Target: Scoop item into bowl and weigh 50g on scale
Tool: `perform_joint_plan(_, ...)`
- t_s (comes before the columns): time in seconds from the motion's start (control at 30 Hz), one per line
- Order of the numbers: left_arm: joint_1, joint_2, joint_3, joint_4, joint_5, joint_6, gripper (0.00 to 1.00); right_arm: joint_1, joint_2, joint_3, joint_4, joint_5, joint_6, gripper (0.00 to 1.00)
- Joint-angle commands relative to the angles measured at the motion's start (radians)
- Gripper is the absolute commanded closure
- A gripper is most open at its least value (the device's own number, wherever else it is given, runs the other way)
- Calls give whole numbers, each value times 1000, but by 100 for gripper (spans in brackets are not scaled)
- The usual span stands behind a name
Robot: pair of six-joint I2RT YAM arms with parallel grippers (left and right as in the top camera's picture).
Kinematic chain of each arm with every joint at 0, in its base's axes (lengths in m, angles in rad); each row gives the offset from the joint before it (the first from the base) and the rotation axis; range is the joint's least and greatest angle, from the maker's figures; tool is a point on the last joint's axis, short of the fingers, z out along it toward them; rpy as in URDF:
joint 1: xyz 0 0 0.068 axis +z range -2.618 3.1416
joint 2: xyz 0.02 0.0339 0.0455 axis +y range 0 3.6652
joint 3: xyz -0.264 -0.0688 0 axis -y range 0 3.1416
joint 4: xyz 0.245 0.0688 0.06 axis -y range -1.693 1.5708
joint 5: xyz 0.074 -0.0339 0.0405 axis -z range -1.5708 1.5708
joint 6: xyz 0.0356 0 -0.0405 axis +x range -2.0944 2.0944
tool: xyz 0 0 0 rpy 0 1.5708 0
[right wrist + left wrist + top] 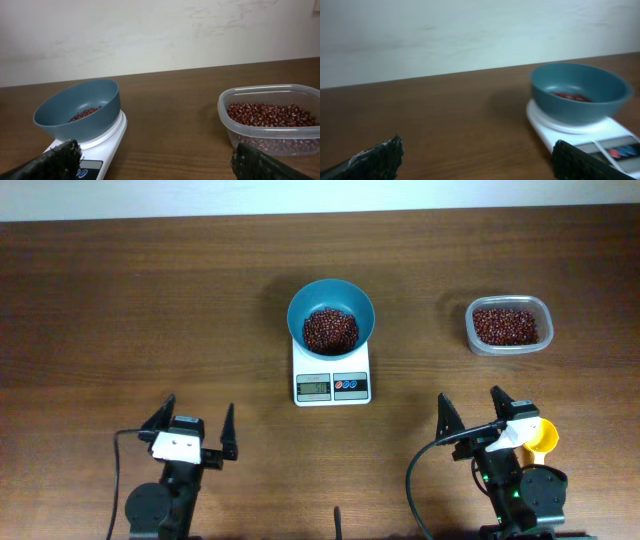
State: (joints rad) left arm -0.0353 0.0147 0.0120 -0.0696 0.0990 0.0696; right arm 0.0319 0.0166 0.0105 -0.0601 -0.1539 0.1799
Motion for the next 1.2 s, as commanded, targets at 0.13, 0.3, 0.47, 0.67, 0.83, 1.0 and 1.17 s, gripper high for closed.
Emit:
perform_joint_plan(0.13,8,-10,-4,-13,-129,105,1,6,-5,-5,-7,8,-7,1)
perform_joint_plan(0.3,8,-10,-4,-11,-121,105,1,6,-5,-5,-7,8,-7,1)
perform_joint_plan(0.47,8,-9,-3,-13,-122,105,1,6,-5,-5,-7,8,-7,1)
perform_joint_plan(0.67,8,-9,-3,-13,-122,105,1,6,-5,-5,-7,8,-7,1)
perform_joint_plan(0.83,8,-9,-3,-13,-121,105,1,6,-5,-5,-7,8,-7,1)
perform_joint_plan(1.0,8,-9,-3,-13,-121,105,1,6,-5,-5,-7,8,-7,1)
perform_joint_plan(1.17,8,-9,-3,-13,-122,105,1,6,-5,-5,-7,8,-7,1)
